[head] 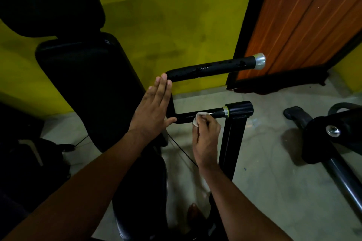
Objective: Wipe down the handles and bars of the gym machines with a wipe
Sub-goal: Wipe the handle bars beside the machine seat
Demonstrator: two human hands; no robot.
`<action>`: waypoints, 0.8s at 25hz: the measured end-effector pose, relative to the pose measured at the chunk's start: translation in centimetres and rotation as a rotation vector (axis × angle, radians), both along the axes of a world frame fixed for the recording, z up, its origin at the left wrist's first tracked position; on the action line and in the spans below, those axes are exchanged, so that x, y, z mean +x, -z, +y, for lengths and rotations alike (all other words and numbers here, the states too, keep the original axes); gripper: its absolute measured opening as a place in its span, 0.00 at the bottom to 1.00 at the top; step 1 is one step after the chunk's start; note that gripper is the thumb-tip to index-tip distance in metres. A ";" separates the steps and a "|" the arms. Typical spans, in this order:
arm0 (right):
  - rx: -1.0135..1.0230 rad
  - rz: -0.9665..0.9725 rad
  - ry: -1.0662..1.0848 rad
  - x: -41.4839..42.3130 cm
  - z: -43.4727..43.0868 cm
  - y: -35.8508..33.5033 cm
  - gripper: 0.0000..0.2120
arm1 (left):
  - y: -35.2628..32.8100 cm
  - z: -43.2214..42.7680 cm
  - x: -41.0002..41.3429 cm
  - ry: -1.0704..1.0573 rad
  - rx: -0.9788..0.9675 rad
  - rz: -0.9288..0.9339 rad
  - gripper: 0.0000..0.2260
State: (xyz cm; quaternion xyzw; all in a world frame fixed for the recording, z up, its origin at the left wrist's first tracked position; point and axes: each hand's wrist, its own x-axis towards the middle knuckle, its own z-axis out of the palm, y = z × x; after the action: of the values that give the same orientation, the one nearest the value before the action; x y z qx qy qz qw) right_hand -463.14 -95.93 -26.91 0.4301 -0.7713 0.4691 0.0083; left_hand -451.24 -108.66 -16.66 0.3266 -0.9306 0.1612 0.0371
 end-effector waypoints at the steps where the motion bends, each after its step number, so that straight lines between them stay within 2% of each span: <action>1: 0.048 0.050 -0.034 -0.6 0.5 0.2 0.14 | 0.1 -0.1 0.0 0.004 -0.003 0.005 0.55; 4: 0.111 0.108 -0.099 -1.3 0.4 -0.5 0.17 | 0.1 -0.2 0.0 0.015 0.003 0.015 0.55; 6: 0.192 0.233 -0.216 -1.1 -0.2 -1.3 0.20 | 0.0 -0.3 0.1 0.019 0.005 0.012 0.54; 9: 0.278 0.206 -0.099 -3.1 -1.8 -2.8 0.24 | 0.1 -0.3 0.2 0.013 -0.001 0.004 0.54; 12: 0.407 0.372 -0.153 -5.1 -2.1 -3.7 0.21 | 0.2 -0.2 0.1 0.014 0.016 0.021 0.55; 15: 0.474 0.348 -0.067 -6.2 -1.9 -4.5 0.19 | 0.2 -0.3 0.1 0.020 0.004 0.011 0.54; 16: 0.497 0.393 -0.084 -6.0 -1.8 -4.6 0.19 | 0.2 -0.4 0.1 0.019 0.003 0.014 0.54; 18: 0.481 0.495 -0.163 -6.2 -1.7 -4.4 0.18 | 0.2 -0.4 0.1 0.022 0.005 0.016 0.54; 20: 0.453 0.445 -0.113 -6.8 -1.8 -4.4 0.18 | 0.2 -0.4 0.2 0.027 0.000 0.020 0.54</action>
State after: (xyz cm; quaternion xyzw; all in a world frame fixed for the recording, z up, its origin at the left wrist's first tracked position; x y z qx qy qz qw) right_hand -469.97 -97.71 -22.48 0.5553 -0.8102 0.1795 0.0546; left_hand -451.09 -109.10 -16.84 0.3156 -0.9344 0.1577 0.0486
